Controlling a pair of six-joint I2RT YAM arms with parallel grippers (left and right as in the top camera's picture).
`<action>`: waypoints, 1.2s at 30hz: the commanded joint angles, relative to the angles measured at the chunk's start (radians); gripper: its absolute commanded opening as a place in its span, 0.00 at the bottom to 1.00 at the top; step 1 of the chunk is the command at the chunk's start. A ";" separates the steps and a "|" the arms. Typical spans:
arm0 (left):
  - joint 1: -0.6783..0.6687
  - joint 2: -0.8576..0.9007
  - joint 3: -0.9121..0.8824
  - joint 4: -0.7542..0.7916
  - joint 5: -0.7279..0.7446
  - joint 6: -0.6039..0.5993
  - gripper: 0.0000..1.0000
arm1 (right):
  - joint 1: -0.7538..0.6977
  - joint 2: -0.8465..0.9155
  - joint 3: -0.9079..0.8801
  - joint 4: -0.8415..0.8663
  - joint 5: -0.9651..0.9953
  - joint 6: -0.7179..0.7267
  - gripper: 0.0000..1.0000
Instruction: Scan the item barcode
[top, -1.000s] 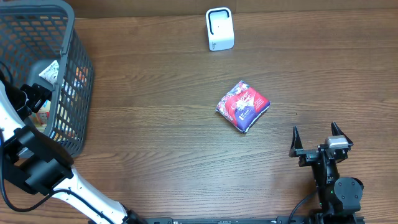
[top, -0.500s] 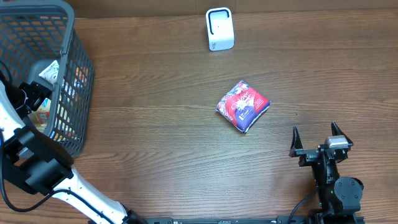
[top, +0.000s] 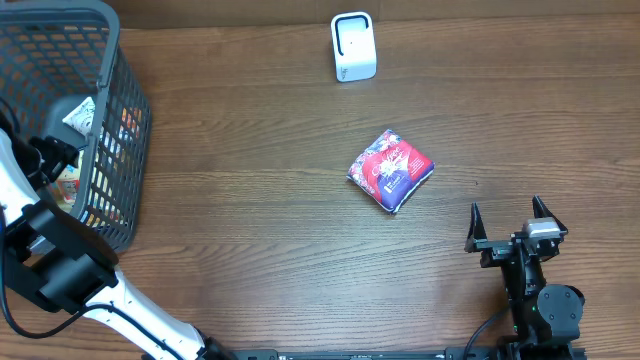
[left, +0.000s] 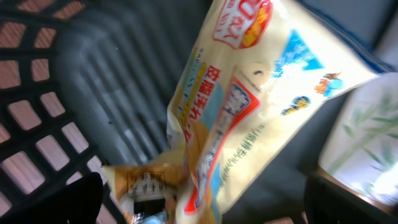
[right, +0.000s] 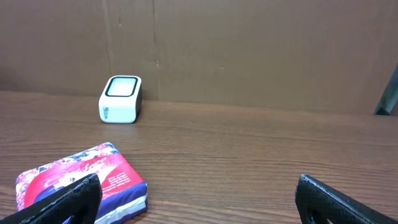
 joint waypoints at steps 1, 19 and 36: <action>0.005 0.020 -0.127 0.067 -0.029 -0.027 0.94 | -0.005 -0.009 -0.010 0.006 0.002 -0.004 1.00; 0.005 -0.013 -0.269 0.106 0.069 0.034 0.04 | -0.005 -0.009 -0.010 0.005 0.002 -0.004 1.00; 0.004 -0.663 -0.258 0.186 0.254 0.034 0.04 | -0.005 -0.009 -0.010 0.006 0.002 -0.004 1.00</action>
